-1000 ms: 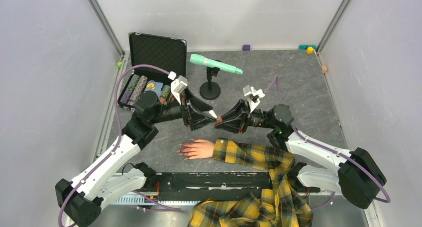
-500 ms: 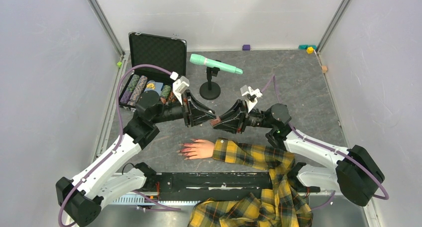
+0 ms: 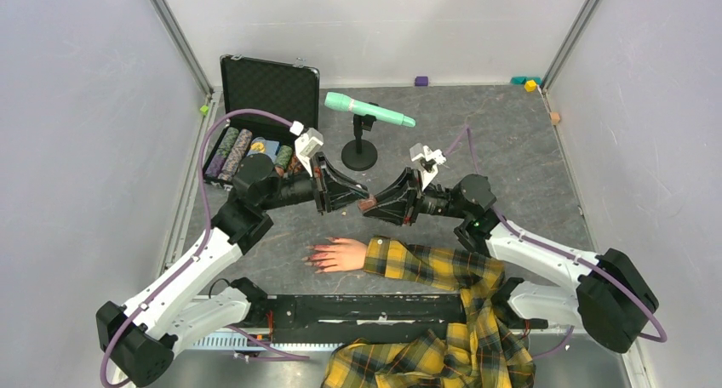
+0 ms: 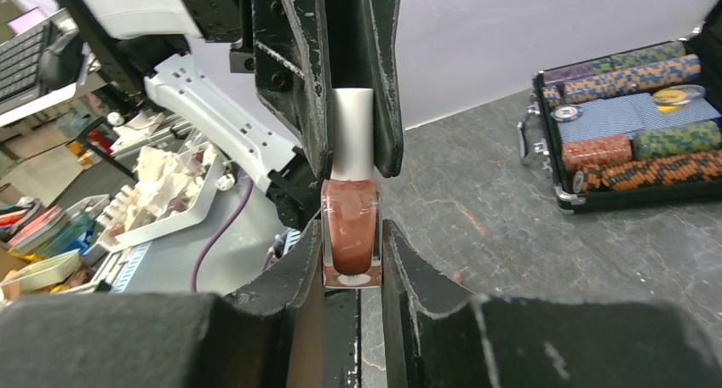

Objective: Paint the nails
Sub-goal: Unscrew the nail polish bottle.

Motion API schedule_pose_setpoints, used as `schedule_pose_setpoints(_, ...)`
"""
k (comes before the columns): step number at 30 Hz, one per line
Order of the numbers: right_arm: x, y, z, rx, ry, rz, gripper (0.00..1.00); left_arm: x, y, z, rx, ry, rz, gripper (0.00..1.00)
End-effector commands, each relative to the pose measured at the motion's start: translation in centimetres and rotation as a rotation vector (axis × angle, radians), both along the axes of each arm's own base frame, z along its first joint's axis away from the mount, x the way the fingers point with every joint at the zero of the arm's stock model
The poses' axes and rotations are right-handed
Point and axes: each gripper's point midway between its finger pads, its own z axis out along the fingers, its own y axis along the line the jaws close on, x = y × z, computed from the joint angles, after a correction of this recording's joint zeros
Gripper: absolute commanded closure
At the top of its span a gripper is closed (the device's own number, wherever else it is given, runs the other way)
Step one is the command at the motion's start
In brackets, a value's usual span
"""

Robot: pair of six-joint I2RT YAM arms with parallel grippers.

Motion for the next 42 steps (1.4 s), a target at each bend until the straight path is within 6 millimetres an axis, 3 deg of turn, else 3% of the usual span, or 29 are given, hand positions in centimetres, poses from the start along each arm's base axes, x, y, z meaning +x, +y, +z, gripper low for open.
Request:
schedule_pose_setpoints(1,2.8,0.2,2.1,-0.004,-0.052,-0.170,1.00,0.1,-0.2,0.8,-0.012,0.000,0.011,0.98)
schedule_pose_setpoints(8,5.9,-0.4,1.0,-0.072,-0.007,-0.392,1.00,3.3,0.9,-1.6,0.102,0.073,0.209,0.98)
schedule_pose_setpoints(15,8.0,-1.2,0.5,-0.153,-0.013,-0.698,1.00,4.6,0.8,-3.8,0.171,0.166,0.252,0.98)
schedule_pose_setpoints(22,8.8,-2.8,0.0,-0.196,-0.016,-0.967,1.00,5.3,0.6,-5.6,0.219,0.241,0.267,0.98)
schedule_pose_setpoints(37,8.4,0.2,-0.1,-0.299,-0.061,-1.049,1.00,5.9,0.2,-6.9,0.240,0.318,0.262,0.98)
schedule_pose_setpoints(42,8.5,-0.6,-0.3,-0.304,-0.075,-1.075,1.00,5.7,0.4,-6.0,0.217,0.295,0.255,0.82)
